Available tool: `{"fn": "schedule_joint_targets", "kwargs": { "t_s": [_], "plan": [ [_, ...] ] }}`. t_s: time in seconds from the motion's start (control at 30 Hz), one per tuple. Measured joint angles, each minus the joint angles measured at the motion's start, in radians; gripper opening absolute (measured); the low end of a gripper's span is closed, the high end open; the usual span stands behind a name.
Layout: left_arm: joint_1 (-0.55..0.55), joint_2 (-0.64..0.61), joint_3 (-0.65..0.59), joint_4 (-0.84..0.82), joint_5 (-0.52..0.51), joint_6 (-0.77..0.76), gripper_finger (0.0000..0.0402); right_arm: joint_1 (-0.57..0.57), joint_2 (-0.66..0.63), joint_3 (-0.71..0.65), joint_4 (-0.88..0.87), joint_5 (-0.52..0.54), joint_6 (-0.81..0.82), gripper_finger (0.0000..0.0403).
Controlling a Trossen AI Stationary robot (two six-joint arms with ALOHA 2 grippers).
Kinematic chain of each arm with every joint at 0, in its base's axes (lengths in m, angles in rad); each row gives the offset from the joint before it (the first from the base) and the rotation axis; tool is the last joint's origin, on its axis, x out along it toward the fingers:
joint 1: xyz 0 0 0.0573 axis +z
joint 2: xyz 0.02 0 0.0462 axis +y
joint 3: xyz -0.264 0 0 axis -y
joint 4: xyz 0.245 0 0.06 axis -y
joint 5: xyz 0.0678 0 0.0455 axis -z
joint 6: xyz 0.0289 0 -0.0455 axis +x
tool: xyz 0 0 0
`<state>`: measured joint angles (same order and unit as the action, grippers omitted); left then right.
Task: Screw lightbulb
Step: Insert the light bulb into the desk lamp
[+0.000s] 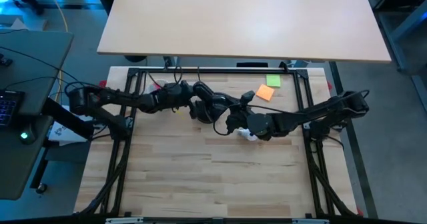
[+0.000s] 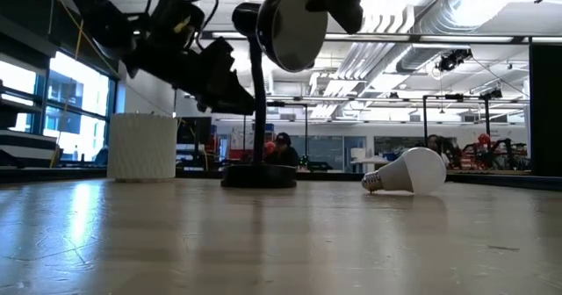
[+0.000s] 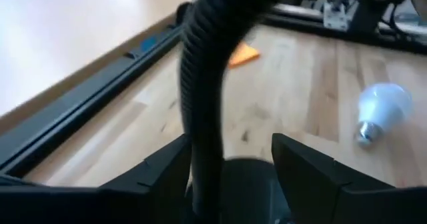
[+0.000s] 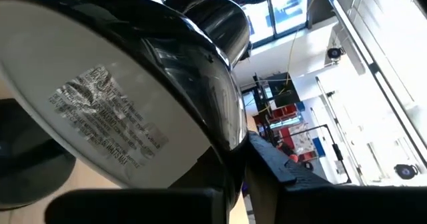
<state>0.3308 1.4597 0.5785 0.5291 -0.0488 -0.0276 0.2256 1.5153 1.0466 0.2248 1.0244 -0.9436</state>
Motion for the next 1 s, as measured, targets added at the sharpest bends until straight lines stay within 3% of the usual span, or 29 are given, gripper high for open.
{"fn": "schedule_joint_targets", "kwargs": {
  "t_s": [0.4,0.73,1.0],
  "plan": [
    [-0.065,-0.015,0.002,0.109,-0.158,0.118,0.011,-0.002,-0.032,0.002,-0.067,-0.037,0.111,0.0024],
    [-0.089,-0.096,0.002,0.114,-0.158,0.204,0.0104,-0.01,-0.037,0.004,-0.12,-0.036,0.185,0.0022],
    [-0.067,-0.063,0.001,0.205,-0.137,0.212,0.0085,-0.019,-0.038,0.004,-0.111,-0.053,0.207,0.0021]
  ]
}}
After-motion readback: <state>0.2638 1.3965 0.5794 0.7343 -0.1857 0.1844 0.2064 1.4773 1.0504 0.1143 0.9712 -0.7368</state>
